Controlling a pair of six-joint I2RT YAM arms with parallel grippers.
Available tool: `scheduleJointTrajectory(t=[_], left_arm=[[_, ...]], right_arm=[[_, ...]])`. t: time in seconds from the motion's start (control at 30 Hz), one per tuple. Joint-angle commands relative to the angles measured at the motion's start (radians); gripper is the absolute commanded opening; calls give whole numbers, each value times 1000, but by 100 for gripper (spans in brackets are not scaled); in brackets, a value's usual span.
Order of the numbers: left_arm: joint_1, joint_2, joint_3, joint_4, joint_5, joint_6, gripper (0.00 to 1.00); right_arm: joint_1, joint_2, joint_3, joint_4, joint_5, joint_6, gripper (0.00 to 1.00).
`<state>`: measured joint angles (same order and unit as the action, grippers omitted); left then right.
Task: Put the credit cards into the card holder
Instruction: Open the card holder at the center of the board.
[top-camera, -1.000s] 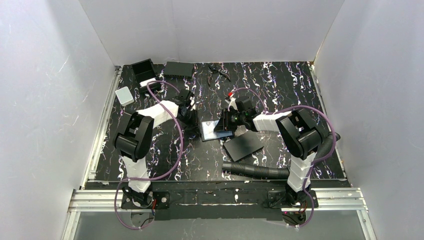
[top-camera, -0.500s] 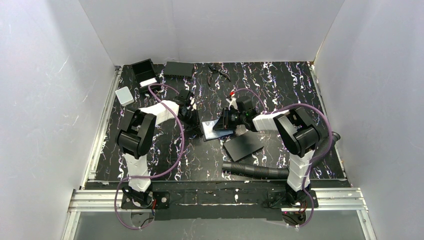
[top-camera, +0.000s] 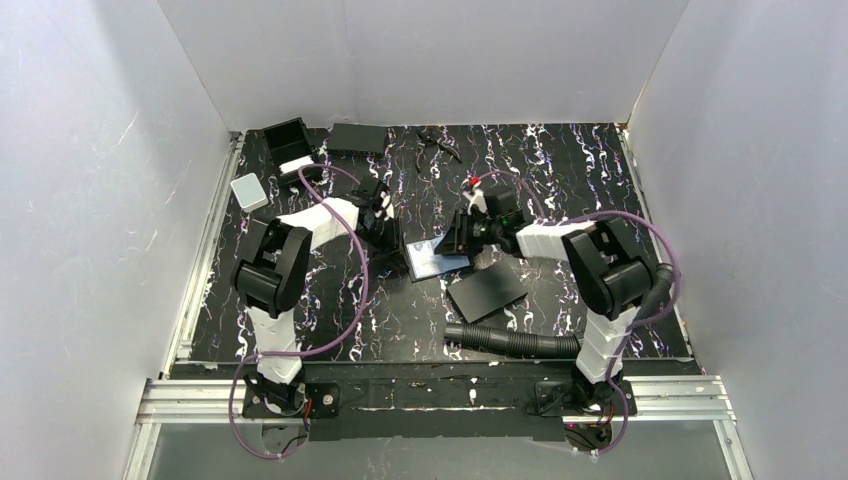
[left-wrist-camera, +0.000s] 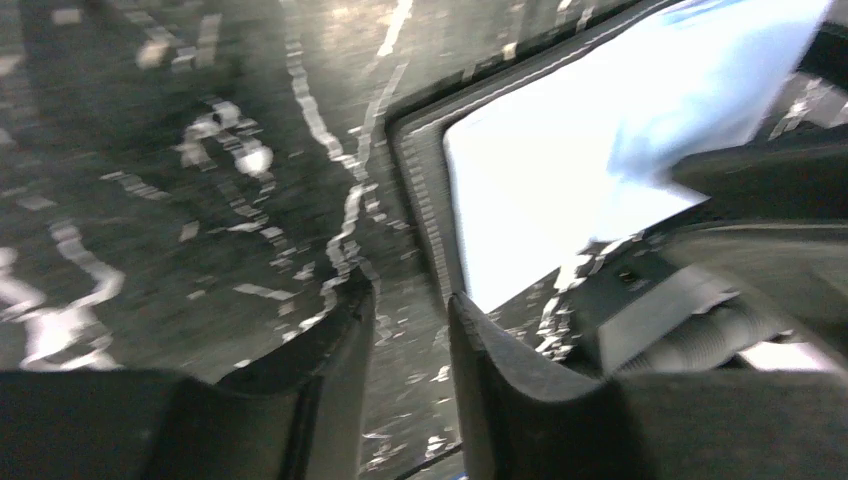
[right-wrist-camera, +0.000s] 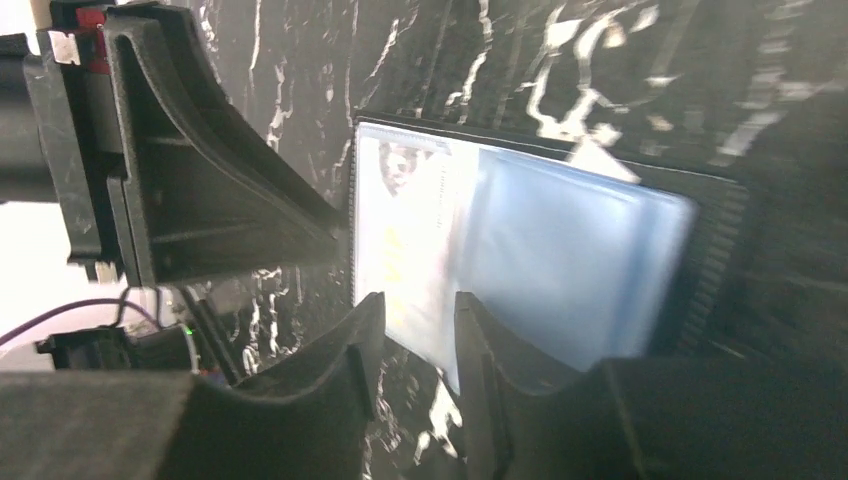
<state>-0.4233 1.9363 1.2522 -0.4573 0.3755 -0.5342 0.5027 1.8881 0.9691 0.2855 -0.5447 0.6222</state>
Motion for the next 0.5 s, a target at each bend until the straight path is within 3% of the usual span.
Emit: scheduleJointTrajectory(t=[0.0,0.03,0.13,0.17,0.33,0.47], left_arm=[[62,-131,10,-155,-66,87,44],[81,-166,5,-169,-61,97,51],[156,-290,-26,-198,-18,96,89],[188,-332,-37,-202,-1,84,94],[388,-595,-146,-111,29,-78,98],[565,-697,-184,-75,-56,-261,98]], right_arm=[[-66,-146,22,-224,64,-190,48],[-70,-165,29,-259,68,-221,52],[-68,-220,38,-316,41,-259,62],[-65,-239,33,-314,35,-253,65],[-40,-319,20,-297,43,-224,73],[-33,-344,19,-295,48,-215,75]])
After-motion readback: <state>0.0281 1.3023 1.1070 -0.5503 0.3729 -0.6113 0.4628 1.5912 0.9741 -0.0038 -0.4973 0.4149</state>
